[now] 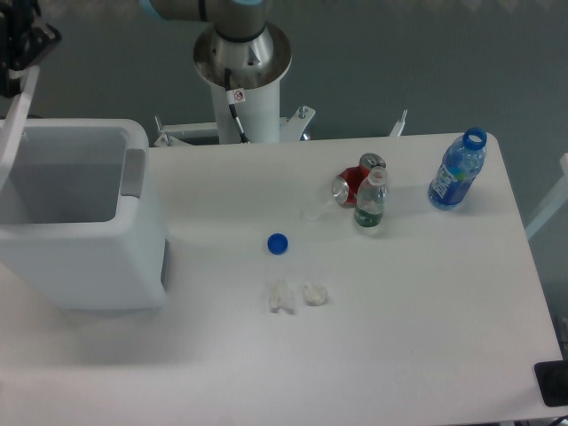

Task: Close the trash can
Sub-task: 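Push the raised lid forward with the gripper to tip it down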

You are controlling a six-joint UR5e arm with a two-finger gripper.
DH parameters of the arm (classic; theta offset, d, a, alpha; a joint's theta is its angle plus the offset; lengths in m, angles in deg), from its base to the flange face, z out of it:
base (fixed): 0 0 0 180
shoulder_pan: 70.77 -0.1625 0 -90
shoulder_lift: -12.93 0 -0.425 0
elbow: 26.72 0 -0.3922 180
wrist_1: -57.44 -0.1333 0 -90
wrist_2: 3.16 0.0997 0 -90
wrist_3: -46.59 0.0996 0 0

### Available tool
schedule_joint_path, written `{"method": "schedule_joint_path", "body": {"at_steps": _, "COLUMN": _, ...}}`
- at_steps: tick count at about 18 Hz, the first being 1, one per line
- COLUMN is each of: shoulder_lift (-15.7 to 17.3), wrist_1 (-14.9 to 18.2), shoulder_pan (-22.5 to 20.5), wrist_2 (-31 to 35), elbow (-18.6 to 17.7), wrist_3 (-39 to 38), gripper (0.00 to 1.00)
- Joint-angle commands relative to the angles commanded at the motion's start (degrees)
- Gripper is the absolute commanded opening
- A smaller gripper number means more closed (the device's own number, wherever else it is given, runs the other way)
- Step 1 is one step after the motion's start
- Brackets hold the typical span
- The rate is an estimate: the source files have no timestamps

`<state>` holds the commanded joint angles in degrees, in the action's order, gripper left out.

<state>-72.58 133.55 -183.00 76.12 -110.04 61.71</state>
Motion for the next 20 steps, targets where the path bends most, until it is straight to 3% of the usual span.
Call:
{"method": "schedule_joint_path", "body": {"at_steps": 6, "shoulder_lift": -0.2, "wrist_1": 0.0, "shoulder_pan": -2.6, "wrist_2": -0.4, "elbow": -0.4, "wrist_3": 0.3, "gripper": 0.0}}
{"method": "schedule_joint_path", "body": {"at_steps": 20, "shoulder_lift": -0.5, "wrist_1": -0.3, "shoulder_pan": -3.7, "wrist_2": -0.2, "elbow": -2.9, "wrist_3": 0.5, "gripper": 0.0}}
